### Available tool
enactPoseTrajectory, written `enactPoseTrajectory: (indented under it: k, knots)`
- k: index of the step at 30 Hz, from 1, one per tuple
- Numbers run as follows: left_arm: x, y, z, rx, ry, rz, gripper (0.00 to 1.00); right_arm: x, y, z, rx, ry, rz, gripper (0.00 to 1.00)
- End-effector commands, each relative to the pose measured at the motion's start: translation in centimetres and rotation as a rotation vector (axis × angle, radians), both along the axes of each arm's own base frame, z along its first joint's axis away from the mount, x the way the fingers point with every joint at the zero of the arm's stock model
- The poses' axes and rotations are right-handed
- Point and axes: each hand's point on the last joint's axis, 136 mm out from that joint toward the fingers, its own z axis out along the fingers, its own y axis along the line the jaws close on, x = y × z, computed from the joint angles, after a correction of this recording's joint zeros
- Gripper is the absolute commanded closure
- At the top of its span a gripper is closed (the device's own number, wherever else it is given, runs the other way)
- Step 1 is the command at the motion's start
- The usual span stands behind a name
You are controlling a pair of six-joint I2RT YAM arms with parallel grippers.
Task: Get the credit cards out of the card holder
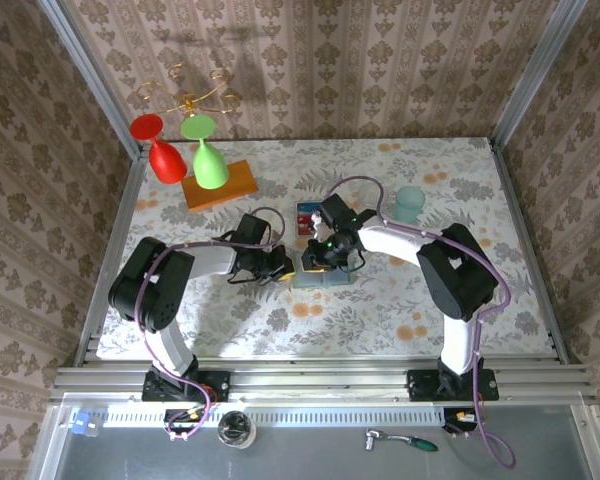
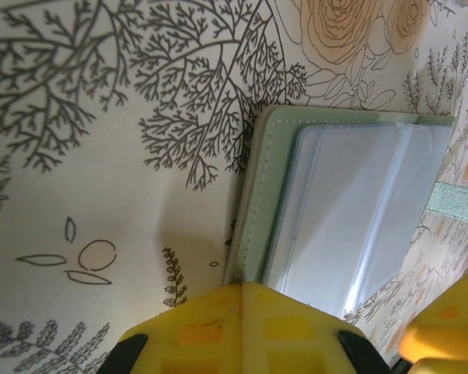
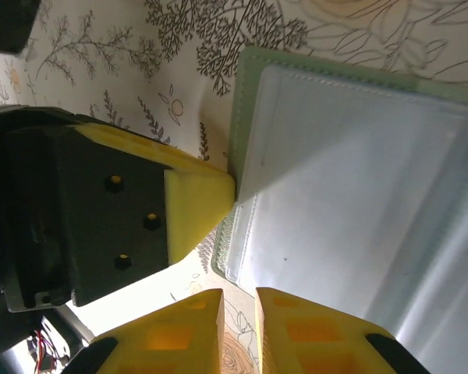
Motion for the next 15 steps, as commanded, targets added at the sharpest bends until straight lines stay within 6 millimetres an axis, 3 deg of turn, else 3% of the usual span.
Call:
enactPoseTrajectory:
  k: [1, 6, 15]
  knots:
    - [-0.7, 0.6, -1.5, 0.047, 0.042, -0.009, 1.0, -0.1, 1.0, -0.8, 0.014, 0.043, 0.003, 0.79]
    - [-0.8, 0.8, -1.5, 0.049, 0.047, -0.009, 1.0, -0.1, 1.2, -1.6, -0.009, 0.059, 0.008, 0.79]
    - [-0.6, 1.2, -1.7, 0.049, 0.053, -0.006, 1.0, -0.5, -0.9, -3.4, -0.142, 0.076, -0.007, 0.74]
